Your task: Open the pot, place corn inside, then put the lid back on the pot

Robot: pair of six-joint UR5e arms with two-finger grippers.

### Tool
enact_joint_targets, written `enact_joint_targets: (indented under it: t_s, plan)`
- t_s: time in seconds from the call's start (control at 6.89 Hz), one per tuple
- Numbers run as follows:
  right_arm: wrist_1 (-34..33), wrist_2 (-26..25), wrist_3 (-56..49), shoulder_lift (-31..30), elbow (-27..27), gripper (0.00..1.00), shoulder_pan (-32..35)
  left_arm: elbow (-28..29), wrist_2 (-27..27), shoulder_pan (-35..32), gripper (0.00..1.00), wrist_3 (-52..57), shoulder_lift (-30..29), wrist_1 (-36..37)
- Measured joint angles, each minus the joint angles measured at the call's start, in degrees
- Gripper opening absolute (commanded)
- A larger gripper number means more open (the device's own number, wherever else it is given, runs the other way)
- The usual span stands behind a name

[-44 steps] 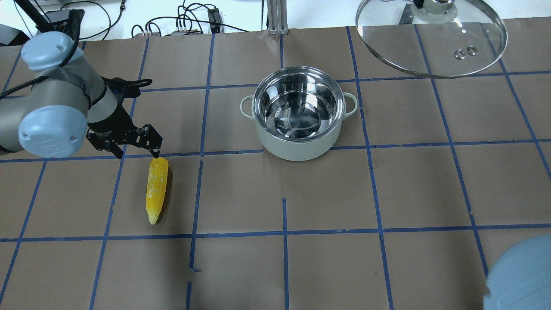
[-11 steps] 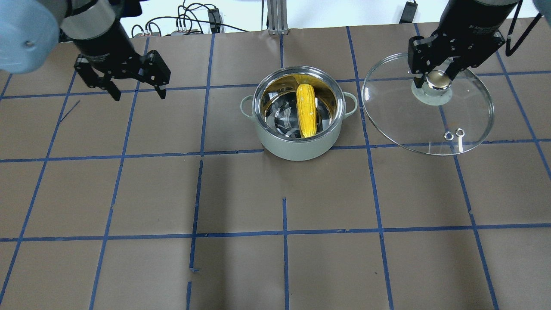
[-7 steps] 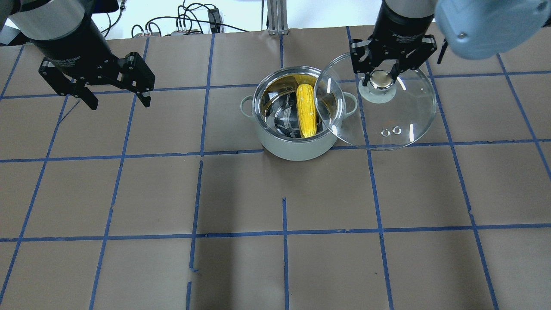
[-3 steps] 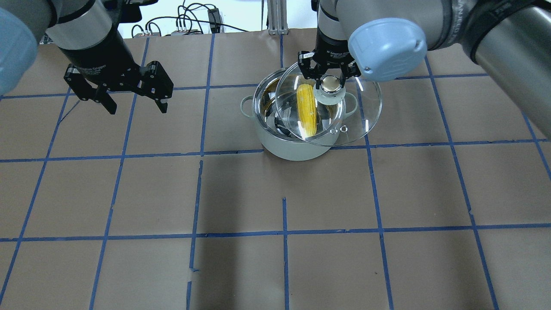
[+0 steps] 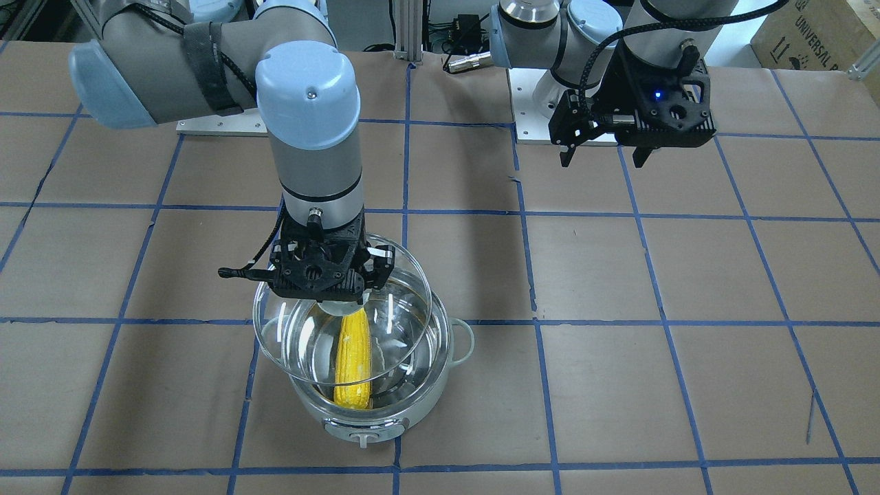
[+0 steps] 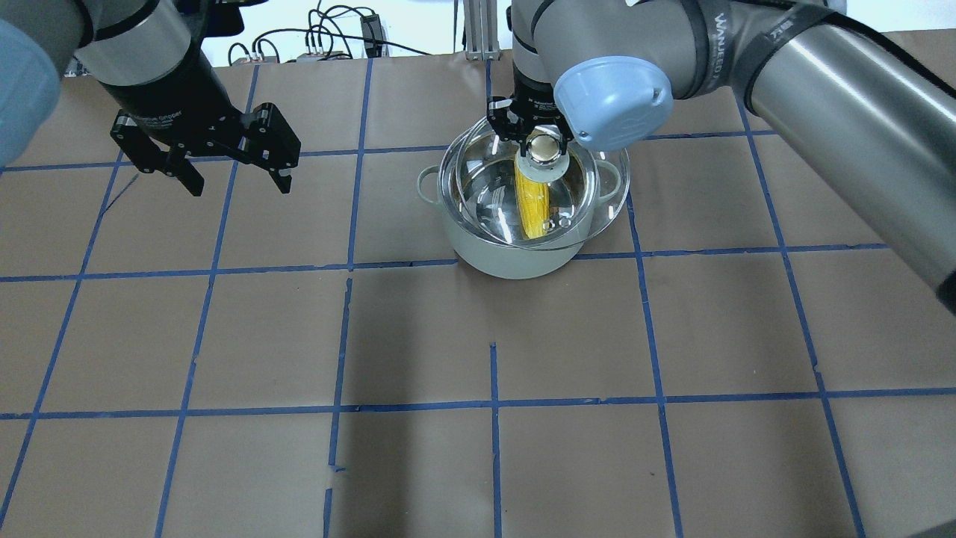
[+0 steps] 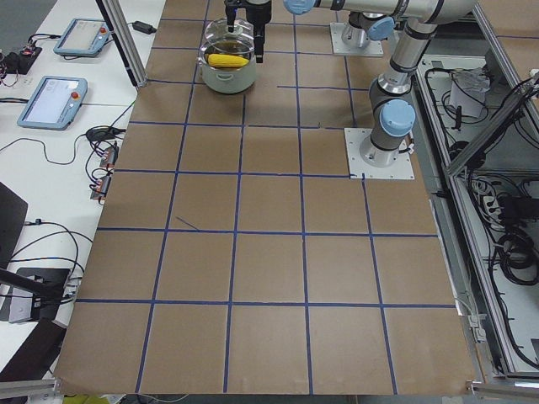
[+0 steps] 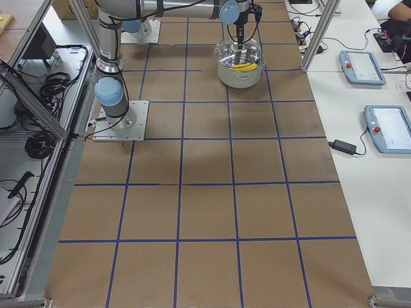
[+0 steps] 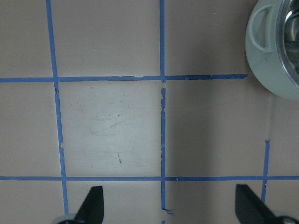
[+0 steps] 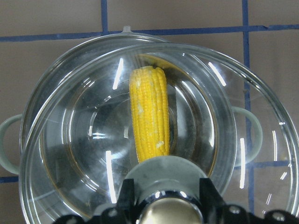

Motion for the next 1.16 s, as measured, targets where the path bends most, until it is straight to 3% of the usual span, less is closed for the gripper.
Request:
enact_joint_targets:
  t_s: [1.16]
  plan:
    - [-2.05, -0.4, 0.5, 7.32, -4.01, 0.06, 2.15, 0.05, -0.19, 0.2, 1.0, -0.43, 0.13, 0.57]
